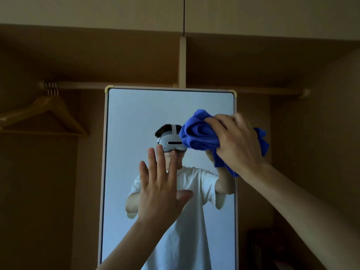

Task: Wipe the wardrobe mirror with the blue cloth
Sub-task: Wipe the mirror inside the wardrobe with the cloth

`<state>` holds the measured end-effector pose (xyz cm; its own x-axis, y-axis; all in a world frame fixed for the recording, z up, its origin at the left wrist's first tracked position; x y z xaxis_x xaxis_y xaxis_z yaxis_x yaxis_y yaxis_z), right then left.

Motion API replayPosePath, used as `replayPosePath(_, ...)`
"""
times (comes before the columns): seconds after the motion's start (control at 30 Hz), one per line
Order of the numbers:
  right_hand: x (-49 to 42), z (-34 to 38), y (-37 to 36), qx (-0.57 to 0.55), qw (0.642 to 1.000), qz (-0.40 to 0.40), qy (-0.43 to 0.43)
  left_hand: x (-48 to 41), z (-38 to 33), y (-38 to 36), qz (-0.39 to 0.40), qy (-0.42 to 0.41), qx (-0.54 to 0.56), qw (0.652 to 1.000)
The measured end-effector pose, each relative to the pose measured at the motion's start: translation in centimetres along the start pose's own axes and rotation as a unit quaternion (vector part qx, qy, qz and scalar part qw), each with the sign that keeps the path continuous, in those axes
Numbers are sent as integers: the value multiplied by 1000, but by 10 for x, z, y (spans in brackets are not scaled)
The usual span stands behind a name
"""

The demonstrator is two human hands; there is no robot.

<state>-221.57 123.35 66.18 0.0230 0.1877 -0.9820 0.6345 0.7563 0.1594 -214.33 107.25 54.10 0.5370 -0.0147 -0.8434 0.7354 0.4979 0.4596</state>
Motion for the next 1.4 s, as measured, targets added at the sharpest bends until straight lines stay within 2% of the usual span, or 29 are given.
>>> replayPosePath(0.2, -57, -24, 10, 30, 997, -32, -64, -2, 1, 0, -1, 4, -2, 1000)
replayPosePath(0.4, -39, -25, 5, -7, 994, -30, -102, 1, 4, 1, -9, 6, 11, 1000)
replayPosePath(0.7, 35, -11, -4, -39, 996, 24, -73, -1, 1, 3, 8, 12, 17, 1000)
replayPosePath(1.0, -41, -5, 3, -41, 996, -18, -81, 0, 1, 2, 13, 19, 34, 999)
replayPosePath(1.1, -43, 16, 0, -33, 998, 1, -58, 0, 2, 3, 15, 21, 42, 999)
replayPosePath(1.27, 11, 51, -5, -53, 996, 67, 36, 9, -4, 3, 32, 16, 53, 998)
replayPosePath(1.4, 39, 60, -13, -57, 991, 106, 62, 31, -18, 1, 43, -5, 38, 998)
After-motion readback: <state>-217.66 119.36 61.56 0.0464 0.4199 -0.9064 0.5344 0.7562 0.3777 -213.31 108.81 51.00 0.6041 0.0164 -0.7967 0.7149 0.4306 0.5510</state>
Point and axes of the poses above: each hand's wrist, its own x-axis away from the middle knuckle, its own y-axis out of the back of the hand, z = x × y, the point moved 7 cm from there along -x, towards the middle knuckle, and after that the axes turned 14 degrees about -y, right-handed, at the moved point
